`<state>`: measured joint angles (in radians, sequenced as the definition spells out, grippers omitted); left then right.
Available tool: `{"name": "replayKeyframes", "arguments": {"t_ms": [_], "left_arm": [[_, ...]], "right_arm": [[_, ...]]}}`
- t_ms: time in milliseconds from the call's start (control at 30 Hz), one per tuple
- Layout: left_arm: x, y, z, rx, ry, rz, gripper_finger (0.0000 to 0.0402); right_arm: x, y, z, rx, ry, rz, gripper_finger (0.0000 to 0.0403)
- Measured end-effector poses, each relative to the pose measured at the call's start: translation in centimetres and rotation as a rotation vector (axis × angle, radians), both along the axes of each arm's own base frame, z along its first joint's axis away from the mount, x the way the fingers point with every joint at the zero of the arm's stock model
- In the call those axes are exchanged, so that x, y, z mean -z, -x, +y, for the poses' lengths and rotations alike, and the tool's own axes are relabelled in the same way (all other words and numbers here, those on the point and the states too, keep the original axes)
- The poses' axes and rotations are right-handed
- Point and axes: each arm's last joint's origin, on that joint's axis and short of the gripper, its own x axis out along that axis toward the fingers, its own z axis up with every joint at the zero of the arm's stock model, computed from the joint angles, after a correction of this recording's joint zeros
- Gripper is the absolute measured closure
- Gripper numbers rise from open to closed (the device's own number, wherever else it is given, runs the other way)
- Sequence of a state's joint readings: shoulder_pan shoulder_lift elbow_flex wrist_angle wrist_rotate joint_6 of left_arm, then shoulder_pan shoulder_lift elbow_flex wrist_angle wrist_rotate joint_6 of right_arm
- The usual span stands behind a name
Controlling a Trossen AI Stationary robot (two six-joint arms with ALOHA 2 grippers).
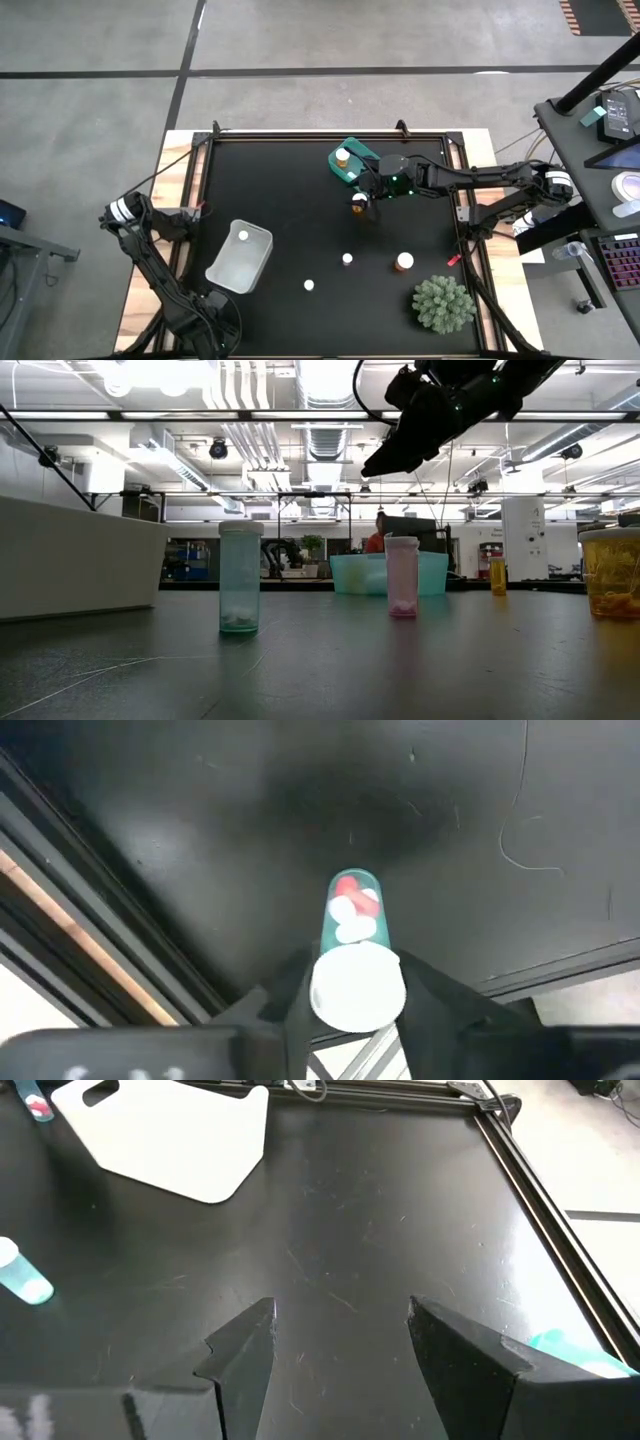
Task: Pick and place medicine bottles into bin by pill shape (circle, oval)
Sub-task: Put the left blue capsule bottle into the blue bin
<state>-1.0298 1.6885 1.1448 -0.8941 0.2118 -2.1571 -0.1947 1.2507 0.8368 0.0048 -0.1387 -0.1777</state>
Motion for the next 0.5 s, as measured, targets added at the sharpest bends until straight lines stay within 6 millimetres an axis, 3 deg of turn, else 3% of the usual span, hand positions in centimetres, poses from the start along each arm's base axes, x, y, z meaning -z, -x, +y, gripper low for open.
{"name": "replayKeyframes", "arguments": {"t_ms": [200,400,500], "left_arm": [[-3.1,-1.7,0.3,-0.047,0.135,-0.007,0.0315],[-8.6,-7.5,2.9,-0.004,0.313,-0.222,0.0315],[-10.4,-10.1,5.0,0.084,0.324,-0.363,0.0315]], "right_arm": [[0.0,0.0,0.0,0.0,-0.001,0.0,0.0184],[0.0,0.0,0.0,0.0,0.001,0.0,0.0184],[0.0,0.0,0.0,-0.002,0.004,0.0,0.0184]]}}
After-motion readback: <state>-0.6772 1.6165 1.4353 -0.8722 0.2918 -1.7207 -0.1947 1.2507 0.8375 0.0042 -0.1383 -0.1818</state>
